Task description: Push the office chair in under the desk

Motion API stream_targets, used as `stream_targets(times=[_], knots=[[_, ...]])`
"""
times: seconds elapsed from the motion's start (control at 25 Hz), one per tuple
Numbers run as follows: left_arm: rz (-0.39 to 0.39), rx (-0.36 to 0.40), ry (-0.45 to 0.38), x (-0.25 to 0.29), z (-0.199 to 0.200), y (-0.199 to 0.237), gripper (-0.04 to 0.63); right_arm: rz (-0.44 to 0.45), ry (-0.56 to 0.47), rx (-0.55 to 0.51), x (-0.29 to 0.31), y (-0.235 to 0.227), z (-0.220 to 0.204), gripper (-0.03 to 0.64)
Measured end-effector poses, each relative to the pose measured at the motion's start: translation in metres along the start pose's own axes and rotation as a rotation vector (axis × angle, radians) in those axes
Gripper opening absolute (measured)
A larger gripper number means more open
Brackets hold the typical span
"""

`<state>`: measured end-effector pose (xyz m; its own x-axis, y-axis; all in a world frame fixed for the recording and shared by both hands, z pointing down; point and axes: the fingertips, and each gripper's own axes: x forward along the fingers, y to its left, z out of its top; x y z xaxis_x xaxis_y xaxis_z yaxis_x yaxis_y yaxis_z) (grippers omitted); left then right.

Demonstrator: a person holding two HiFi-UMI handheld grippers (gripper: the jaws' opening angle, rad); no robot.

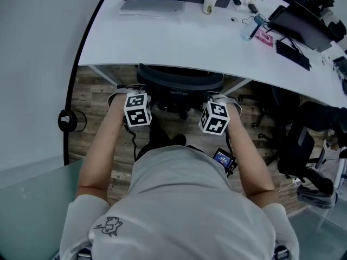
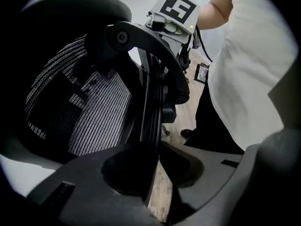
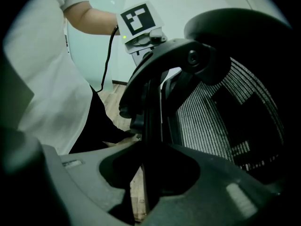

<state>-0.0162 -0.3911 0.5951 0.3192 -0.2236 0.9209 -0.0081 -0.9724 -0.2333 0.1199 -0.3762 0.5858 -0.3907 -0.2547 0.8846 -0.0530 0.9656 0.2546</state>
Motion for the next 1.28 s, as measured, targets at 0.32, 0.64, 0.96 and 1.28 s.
stream_targets(times=[0.32,0.64,0.96,1.28], knots=[[0.007,0.018,-0.020,0.010,0.011,0.032,0.109,-0.021,0.034,0.017,0.003,-0.033,-0.015,0.107],[0.022,0.032,-0.028,0.019,0.018,0.049,0.110,-0.020,0.045,0.017,0.005,-0.051,-0.024,0.112],[0.044,0.019,-0.043,0.019,0.023,0.051,0.127,-0.034,0.032,0.011,0.004,-0.052,-0.028,0.126],[0.088,-0.031,-0.075,0.015,0.024,0.053,0.141,-0.052,0.003,0.021,-0.003,-0.052,-0.021,0.164]])
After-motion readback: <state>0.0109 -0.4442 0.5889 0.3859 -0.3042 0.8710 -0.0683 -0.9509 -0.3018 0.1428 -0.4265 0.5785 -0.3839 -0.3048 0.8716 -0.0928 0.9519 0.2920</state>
